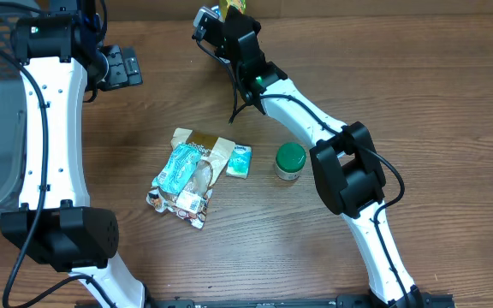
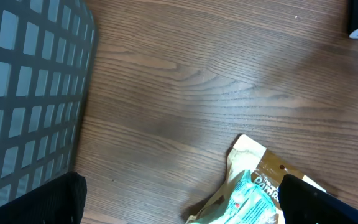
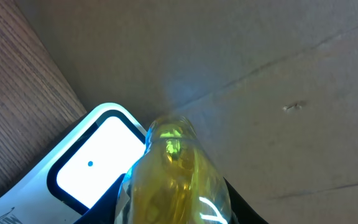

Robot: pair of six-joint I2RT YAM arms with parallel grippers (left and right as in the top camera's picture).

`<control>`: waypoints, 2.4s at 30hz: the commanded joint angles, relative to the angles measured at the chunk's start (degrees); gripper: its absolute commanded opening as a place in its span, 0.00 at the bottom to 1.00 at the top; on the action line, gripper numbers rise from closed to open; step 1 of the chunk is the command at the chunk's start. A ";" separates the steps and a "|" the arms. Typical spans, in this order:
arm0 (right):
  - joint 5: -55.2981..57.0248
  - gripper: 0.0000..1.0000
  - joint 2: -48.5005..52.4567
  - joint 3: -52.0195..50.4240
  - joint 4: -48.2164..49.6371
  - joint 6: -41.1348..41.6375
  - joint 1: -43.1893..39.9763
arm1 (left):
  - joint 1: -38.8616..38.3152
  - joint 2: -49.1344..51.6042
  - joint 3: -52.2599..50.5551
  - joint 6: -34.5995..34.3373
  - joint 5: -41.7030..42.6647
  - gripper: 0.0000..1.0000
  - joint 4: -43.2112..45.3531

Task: Scan the item barcode
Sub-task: 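Carry the yellow bottle up to the white scanner with the right gripper, then move the bottle right and set it upright on the table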

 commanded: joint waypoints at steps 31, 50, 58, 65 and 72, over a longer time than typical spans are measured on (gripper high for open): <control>-15.54 0.28 -34.67 -7.91 -84.02 65.92 -28.30 | 0.20 -0.90 0.76 -0.57 -0.11 1.00 0.04; -16.76 0.69 -34.67 -30.64 -68.39 66.25 -34.51 | 0.20 -0.90 0.76 -0.57 -0.11 1.00 0.04; -16.76 1.00 -34.99 -21.11 -75.67 66.27 -34.51 | 0.20 -0.90 0.76 -0.57 -0.11 1.00 0.04; -17.25 1.00 -35.08 -2.10 -90.66 66.27 -34.49 | 0.20 -0.90 0.76 -0.59 -0.11 0.99 0.04; -27.08 1.00 -35.21 0.28 -96.37 65.99 -33.51 | 0.20 -0.90 0.76 -0.57 -0.11 0.99 0.04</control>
